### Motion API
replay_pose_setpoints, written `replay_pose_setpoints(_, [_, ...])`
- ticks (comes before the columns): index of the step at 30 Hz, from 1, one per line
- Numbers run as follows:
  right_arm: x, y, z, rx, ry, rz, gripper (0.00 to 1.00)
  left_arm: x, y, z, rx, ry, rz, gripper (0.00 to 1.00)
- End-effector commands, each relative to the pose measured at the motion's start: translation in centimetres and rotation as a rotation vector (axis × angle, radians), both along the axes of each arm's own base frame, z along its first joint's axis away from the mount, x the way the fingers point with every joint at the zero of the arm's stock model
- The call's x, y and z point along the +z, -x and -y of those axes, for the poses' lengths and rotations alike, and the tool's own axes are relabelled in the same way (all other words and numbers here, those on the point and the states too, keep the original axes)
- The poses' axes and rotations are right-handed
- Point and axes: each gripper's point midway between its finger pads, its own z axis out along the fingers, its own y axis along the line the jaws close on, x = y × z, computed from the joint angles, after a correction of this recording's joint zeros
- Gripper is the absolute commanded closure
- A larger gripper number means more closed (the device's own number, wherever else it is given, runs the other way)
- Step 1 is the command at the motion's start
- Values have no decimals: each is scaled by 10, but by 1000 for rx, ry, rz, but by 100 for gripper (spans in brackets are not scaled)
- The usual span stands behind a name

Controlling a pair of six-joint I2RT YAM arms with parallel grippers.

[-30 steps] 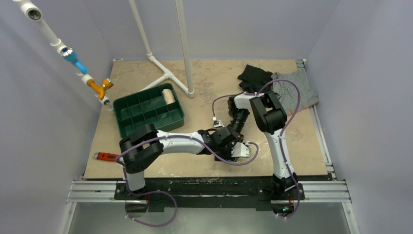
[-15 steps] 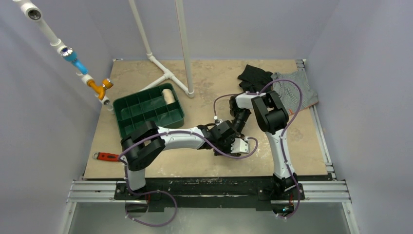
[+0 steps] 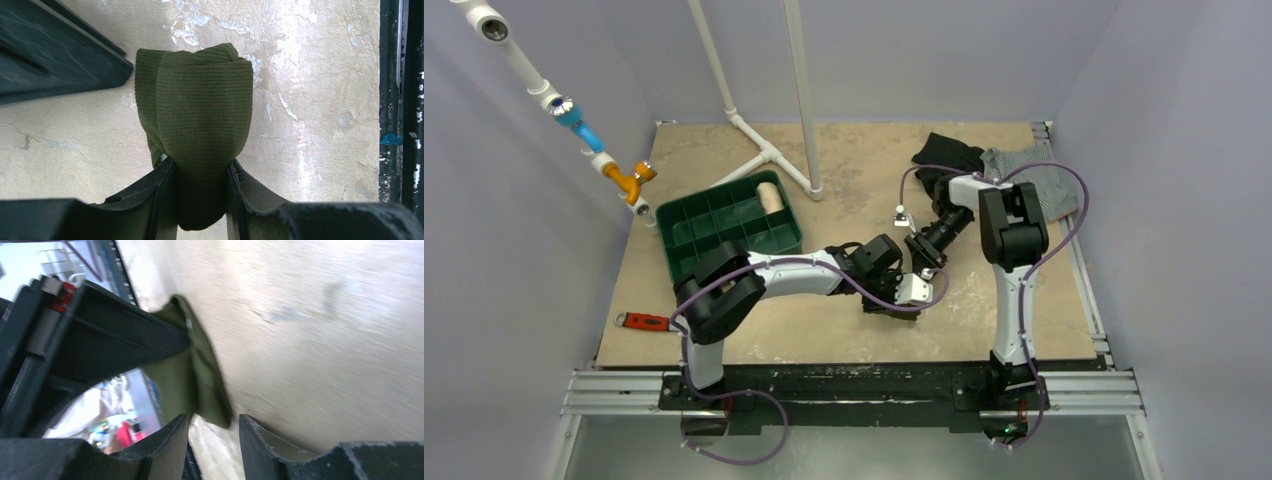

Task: Roll the underwear
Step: Roll the underwear to the center of the board.

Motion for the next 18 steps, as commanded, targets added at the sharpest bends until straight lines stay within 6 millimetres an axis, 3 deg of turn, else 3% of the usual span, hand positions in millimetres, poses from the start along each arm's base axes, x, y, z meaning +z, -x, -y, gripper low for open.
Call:
replay_pose_setpoints(1, [-2, -41, 17, -12, -80, 204, 59, -45, 36, -43, -22, -181, -176, 100])
replay_pose_setpoints(6, [22, -64, 47, -111, -81, 295, 60, -44, 31, -44, 16, -188, -236, 100])
replay_pose_setpoints(11, [60, -83, 80, -266, -113, 460, 64, -41, 21, -44, 70, -204, -343, 100])
replay_pose_setpoints(15, [74, -78, 89, -308, -98, 607, 59, -45, 17, -49, 115, -248, -482, 100])
replay_pose_setpoints(18, [76, -61, 89, -308, -83, 695, 55, -42, 16, -47, 126, -243, -583, 100])
